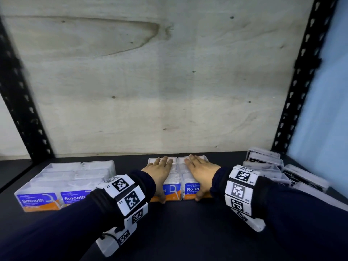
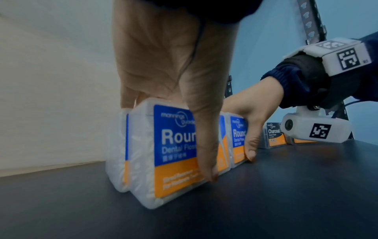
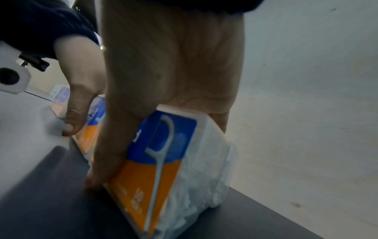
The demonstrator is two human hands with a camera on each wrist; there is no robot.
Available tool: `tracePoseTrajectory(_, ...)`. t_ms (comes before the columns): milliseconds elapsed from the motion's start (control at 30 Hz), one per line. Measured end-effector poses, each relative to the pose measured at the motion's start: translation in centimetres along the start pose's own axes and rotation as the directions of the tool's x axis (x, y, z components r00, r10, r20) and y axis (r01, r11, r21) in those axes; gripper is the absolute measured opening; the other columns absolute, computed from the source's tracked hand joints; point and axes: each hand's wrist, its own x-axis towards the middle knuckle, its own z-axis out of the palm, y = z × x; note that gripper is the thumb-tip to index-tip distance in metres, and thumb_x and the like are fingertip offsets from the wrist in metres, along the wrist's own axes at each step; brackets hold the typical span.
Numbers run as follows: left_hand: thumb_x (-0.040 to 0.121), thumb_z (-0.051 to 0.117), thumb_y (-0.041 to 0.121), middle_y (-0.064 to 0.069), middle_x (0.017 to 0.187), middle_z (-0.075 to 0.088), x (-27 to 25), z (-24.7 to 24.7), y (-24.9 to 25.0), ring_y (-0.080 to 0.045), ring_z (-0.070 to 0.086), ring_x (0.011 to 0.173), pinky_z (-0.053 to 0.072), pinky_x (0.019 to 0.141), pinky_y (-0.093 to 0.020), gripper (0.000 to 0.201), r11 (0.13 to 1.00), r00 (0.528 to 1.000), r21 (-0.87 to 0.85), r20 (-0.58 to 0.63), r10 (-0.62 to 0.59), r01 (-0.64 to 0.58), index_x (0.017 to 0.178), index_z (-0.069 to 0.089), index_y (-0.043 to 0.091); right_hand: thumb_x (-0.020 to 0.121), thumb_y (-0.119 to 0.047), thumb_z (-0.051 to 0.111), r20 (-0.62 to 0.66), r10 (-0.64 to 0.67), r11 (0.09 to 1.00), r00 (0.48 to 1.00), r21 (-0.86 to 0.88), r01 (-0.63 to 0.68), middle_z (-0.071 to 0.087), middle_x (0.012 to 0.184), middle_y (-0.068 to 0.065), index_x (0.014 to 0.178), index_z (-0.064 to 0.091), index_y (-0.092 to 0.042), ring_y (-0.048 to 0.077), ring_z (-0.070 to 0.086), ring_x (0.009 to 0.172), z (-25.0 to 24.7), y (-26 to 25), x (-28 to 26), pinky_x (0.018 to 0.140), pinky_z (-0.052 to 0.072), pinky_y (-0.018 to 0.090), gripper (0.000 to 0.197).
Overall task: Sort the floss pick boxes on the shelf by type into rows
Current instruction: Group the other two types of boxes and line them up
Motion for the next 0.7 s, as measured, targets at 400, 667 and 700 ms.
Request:
tracePoseTrajectory(400, 0.070, 0.075, 0.043, -0.007, 0.160, -0.015, -0.3, -3.5, 1.4, -0.022, -0.008, 0.149, 0.002, 0.122, -0.036, 0.122, 0.988, 0.994, 0.129, 0.086, 0.069, -0.080, 0.150, -0.010, 0.009, 0.077, -0.044, 0.069, -0.083, -0.025, 0.993, 0.996, 0.109, 0.034, 0.012, 0.157, 0.017, 0.148, 0.009, 0.001, 0.028, 0.014, 0.146, -2.2, 2.8, -2.6, 0.120, 0.017, 0.033, 0.103)
tracePoseTrajectory(667, 0.085, 0.064, 0.035, -0.001, 0.153, 0.033, 2.5, -11.2, 8.8, -0.020, 0.035, 0.139, 0.035, 0.111, -0.032, 0.071, 0.966, 0.963, 0.066, -0.091, 0.255, -0.250, 0.145, 0.032, 0.018, 0.077, -0.039, 0.070, -0.076, 0.276, 0.958, 0.958, 0.101, -0.268, 0.054, 0.136, 0.011, 0.134, 0.048, -0.007, 0.024, 0.053, 0.119, -4.5, 14.1, -9.5, 0.098, 0.045, 0.031, 0.068)
tracePoseTrajectory(700, 0.084, 0.065, 0.035, -0.002, 0.152, 0.035, 3.0, -11.7, 10.1, -0.021, 0.036, 0.138, 0.036, 0.111, -0.032, 0.072, 0.958, 0.955, 0.066, -0.089, 0.284, -0.279, 0.145, 0.032, 0.018, 0.074, -0.041, 0.072, -0.047, 0.315, 0.945, 0.948, 0.112, -0.308, 0.056, 0.132, 0.011, 0.131, 0.051, -0.006, 0.022, 0.055, 0.113, -4.0, 15.3, -10.5, 0.093, 0.047, 0.029, 0.070)
